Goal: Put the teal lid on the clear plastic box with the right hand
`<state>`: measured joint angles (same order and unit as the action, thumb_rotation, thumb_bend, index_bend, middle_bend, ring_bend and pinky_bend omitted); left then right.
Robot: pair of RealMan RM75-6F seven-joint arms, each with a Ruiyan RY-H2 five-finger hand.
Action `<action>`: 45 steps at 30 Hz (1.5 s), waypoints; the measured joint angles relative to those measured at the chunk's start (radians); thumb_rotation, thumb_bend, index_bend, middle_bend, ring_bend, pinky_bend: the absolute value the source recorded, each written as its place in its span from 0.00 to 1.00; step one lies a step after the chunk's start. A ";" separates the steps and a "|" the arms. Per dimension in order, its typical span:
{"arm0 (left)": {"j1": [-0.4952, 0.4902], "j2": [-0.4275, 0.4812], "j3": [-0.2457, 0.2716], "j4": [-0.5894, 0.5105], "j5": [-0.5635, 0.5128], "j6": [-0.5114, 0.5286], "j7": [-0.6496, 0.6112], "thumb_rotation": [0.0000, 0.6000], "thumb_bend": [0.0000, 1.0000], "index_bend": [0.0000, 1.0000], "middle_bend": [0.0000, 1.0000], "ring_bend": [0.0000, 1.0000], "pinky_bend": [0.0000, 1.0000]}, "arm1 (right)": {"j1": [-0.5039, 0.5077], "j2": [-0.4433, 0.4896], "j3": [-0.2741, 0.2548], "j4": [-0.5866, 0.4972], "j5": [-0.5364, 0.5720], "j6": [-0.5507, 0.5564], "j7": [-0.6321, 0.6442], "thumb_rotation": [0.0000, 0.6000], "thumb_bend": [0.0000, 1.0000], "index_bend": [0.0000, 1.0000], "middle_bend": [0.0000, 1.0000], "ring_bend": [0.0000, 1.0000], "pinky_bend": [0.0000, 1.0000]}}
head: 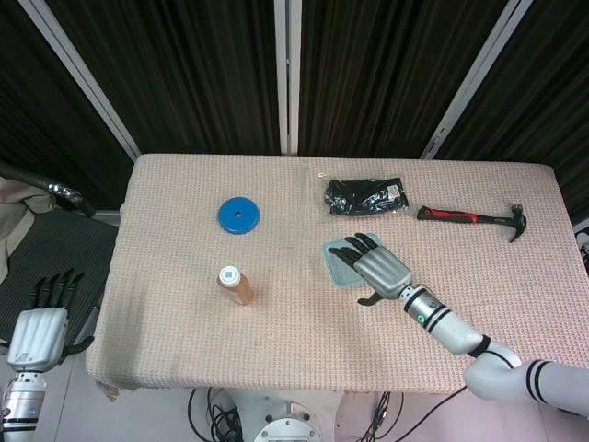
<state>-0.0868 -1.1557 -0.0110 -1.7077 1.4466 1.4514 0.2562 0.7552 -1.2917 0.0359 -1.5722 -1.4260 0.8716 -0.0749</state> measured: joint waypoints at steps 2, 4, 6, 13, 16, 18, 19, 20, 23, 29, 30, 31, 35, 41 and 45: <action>-0.001 -0.002 0.000 0.002 0.003 -0.001 0.000 1.00 0.00 0.00 0.00 0.00 0.00 | -0.028 0.028 -0.029 -0.027 -0.031 0.028 0.000 1.00 0.00 0.00 0.20 0.00 0.00; -0.002 -0.003 0.000 0.003 0.005 -0.002 0.001 1.00 0.00 0.00 0.00 0.00 0.00 | -0.053 0.043 -0.057 -0.043 -0.059 0.049 -0.001 1.00 0.00 0.00 0.22 0.00 0.00; -0.004 -0.003 -0.001 0.003 0.008 -0.002 0.002 1.00 0.00 0.00 0.00 0.00 0.00 | -0.069 0.047 -0.074 -0.048 -0.078 0.058 -0.002 1.00 0.00 0.00 0.22 0.00 0.00; -0.002 -0.003 0.000 0.001 0.014 0.003 0.002 1.00 0.00 0.00 0.00 0.00 0.00 | -0.076 0.020 -0.084 -0.018 -0.093 0.045 -0.006 1.00 0.00 0.00 0.22 0.00 0.00; 0.004 -0.003 0.003 0.002 0.012 0.007 -0.001 1.00 0.00 0.00 0.00 0.00 0.00 | -0.073 0.012 -0.078 -0.007 -0.094 0.039 0.004 1.00 0.00 0.00 0.22 0.00 0.00; 0.006 -0.003 0.004 0.003 0.010 0.008 -0.002 1.00 0.00 0.00 0.00 0.00 0.00 | -0.070 0.007 -0.075 0.000 -0.094 0.031 0.005 1.00 0.00 0.00 0.22 0.00 0.00; 0.007 -0.004 0.004 0.004 0.009 0.008 -0.004 1.00 0.00 0.00 0.00 0.00 0.00 | -0.068 0.003 -0.074 0.005 -0.092 0.024 0.006 1.00 0.00 0.00 0.22 0.00 0.00; 0.007 -0.004 0.004 0.005 0.008 0.007 -0.005 1.00 0.00 0.00 0.00 0.00 0.00 | -0.066 0.000 -0.073 0.009 -0.090 0.018 0.007 1.00 0.00 0.00 0.22 0.00 0.00; 0.007 -0.006 0.004 0.007 0.008 0.005 -0.006 1.00 0.00 0.00 0.00 0.00 0.00 | -0.059 -0.016 -0.070 0.027 -0.082 -0.003 0.008 1.00 0.00 0.00 0.22 0.00 0.00; 0.007 -0.007 0.003 0.009 0.007 0.004 -0.007 1.00 0.00 0.00 0.00 0.00 0.00 | -0.052 -0.036 -0.065 0.046 -0.076 -0.020 0.013 1.00 0.00 0.00 0.22 0.00 0.00; 0.007 -0.006 0.002 0.010 0.007 0.004 -0.008 1.00 0.00 0.00 0.00 0.00 0.00 | -0.052 -0.036 -0.065 0.046 -0.077 -0.019 0.014 1.00 0.00 0.00 0.22 0.00 0.00; 0.007 -0.006 0.002 0.010 0.007 0.004 -0.008 1.00 0.00 0.00 0.00 0.00 0.00 | -0.053 -0.034 -0.064 0.043 -0.080 -0.013 0.017 1.00 0.00 0.00 0.22 0.00 0.00; 0.007 -0.005 0.000 0.009 0.007 0.004 -0.009 1.00 0.00 0.00 0.00 0.00 0.00 | -0.061 -0.017 -0.057 0.029 -0.090 0.021 0.027 1.00 0.00 0.00 0.22 0.00 0.00; 0.005 -0.008 -0.007 0.016 0.016 0.015 -0.010 1.00 0.00 0.00 0.00 0.00 0.00 | -0.103 0.042 -0.041 -0.009 -0.099 0.124 0.034 1.00 0.00 0.00 0.21 0.00 0.00; 0.003 -0.018 -0.013 0.030 0.026 0.027 -0.009 1.00 0.00 0.00 0.00 0.00 0.00 | -0.165 0.080 -0.030 -0.030 -0.086 0.235 0.002 1.00 0.00 0.00 0.18 0.00 0.00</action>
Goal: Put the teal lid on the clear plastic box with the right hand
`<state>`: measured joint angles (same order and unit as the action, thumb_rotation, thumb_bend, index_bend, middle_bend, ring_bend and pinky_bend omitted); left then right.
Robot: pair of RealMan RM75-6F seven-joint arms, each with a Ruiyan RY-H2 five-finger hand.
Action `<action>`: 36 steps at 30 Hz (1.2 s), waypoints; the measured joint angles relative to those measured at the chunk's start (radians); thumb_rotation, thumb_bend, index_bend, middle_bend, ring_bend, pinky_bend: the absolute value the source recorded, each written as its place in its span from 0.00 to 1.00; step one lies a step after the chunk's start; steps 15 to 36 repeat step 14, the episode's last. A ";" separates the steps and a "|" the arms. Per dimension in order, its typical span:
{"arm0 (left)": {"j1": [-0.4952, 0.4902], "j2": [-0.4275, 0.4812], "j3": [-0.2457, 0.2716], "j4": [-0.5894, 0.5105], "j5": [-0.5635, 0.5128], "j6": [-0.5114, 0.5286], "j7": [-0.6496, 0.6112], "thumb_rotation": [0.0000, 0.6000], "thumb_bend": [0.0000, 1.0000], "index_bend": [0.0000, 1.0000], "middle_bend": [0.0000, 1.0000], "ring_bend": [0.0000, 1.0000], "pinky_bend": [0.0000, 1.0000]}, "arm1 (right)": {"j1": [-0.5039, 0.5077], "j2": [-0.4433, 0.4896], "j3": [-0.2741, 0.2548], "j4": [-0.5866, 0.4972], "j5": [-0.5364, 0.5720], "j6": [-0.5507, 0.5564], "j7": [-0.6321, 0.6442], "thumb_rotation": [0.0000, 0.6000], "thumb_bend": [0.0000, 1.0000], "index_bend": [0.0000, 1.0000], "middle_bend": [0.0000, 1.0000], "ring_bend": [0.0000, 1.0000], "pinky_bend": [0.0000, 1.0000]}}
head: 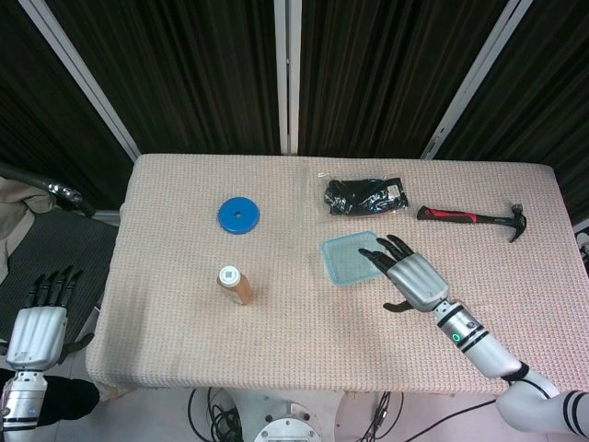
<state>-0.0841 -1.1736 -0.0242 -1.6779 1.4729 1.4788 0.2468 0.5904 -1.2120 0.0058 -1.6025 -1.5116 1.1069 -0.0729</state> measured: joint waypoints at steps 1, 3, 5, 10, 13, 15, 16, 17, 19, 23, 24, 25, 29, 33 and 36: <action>-0.001 -0.004 -0.002 0.005 0.003 0.003 0.000 1.00 0.00 0.00 0.00 0.00 0.00 | -0.026 0.011 0.003 -0.007 0.008 0.042 -0.017 1.00 0.01 0.00 0.15 0.00 0.00; -0.003 -0.010 -0.005 0.012 0.009 0.007 0.001 1.00 0.00 0.00 0.00 0.00 0.00 | -0.071 0.027 0.006 -0.019 0.020 0.109 -0.039 1.00 0.01 0.00 0.11 0.00 0.00; -0.005 -0.015 -0.008 0.019 0.016 0.011 0.001 1.00 0.00 0.00 0.00 0.00 0.00 | -0.132 0.046 0.006 -0.031 0.032 0.189 -0.051 1.00 0.02 0.00 0.09 0.00 0.00; -0.010 -0.031 -0.013 0.037 0.036 0.027 0.003 1.00 0.00 0.00 0.00 0.00 0.00 | -0.285 0.083 -0.016 -0.039 0.037 0.356 -0.022 1.00 0.02 0.00 0.06 0.00 0.00; -0.011 -0.037 -0.012 0.040 0.043 0.030 0.008 1.00 0.00 0.00 0.00 0.00 0.00 | -0.338 0.091 -0.033 -0.023 0.024 0.402 0.032 1.00 0.02 0.00 0.05 0.00 0.00; -0.011 -0.038 -0.011 0.040 0.044 0.030 0.009 1.00 0.00 0.00 0.00 0.00 0.00 | -0.352 0.092 -0.037 -0.016 0.018 0.412 0.049 1.00 0.02 0.00 0.05 0.00 0.00; -0.011 -0.038 -0.011 0.040 0.044 0.030 0.009 1.00 0.00 0.00 0.00 0.00 0.00 | -0.352 0.092 -0.037 -0.016 0.018 0.412 0.049 1.00 0.02 0.00 0.05 0.00 0.00; -0.011 -0.038 -0.011 0.040 0.044 0.030 0.009 1.00 0.00 0.00 0.00 0.00 0.00 | -0.352 0.092 -0.037 -0.016 0.018 0.412 0.049 1.00 0.02 0.00 0.05 0.00 0.00; -0.011 -0.038 -0.011 0.040 0.044 0.030 0.009 1.00 0.00 0.00 0.00 0.00 0.00 | -0.352 0.092 -0.037 -0.016 0.018 0.412 0.049 1.00 0.02 0.00 0.05 0.00 0.00; -0.011 -0.038 -0.011 0.040 0.044 0.030 0.009 1.00 0.00 0.00 0.00 0.00 0.00 | -0.352 0.092 -0.037 -0.016 0.018 0.412 0.049 1.00 0.02 0.00 0.05 0.00 0.00; -0.011 -0.038 -0.011 0.040 0.044 0.030 0.009 1.00 0.00 0.00 0.00 0.00 0.00 | -0.352 0.092 -0.037 -0.016 0.018 0.412 0.049 1.00 0.02 0.00 0.05 0.00 0.00; -0.011 -0.038 -0.011 0.040 0.044 0.030 0.009 1.00 0.00 0.00 0.00 0.00 0.00 | -0.352 0.092 -0.037 -0.016 0.018 0.412 0.049 1.00 0.02 0.00 0.05 0.00 0.00; -0.011 -0.038 -0.011 0.040 0.044 0.030 0.009 1.00 0.00 0.00 0.00 0.00 0.00 | -0.352 0.092 -0.037 -0.016 0.018 0.412 0.049 1.00 0.02 0.00 0.05 0.00 0.00; -0.011 -0.038 -0.011 0.040 0.044 0.030 0.009 1.00 0.00 0.00 0.00 0.00 0.00 | -0.352 0.092 -0.037 -0.016 0.018 0.412 0.049 1.00 0.02 0.00 0.05 0.00 0.00; -0.011 -0.038 -0.011 0.040 0.044 0.030 0.009 1.00 0.00 0.00 0.00 0.00 0.00 | -0.352 0.092 -0.037 -0.016 0.018 0.412 0.049 1.00 0.02 0.00 0.05 0.00 0.00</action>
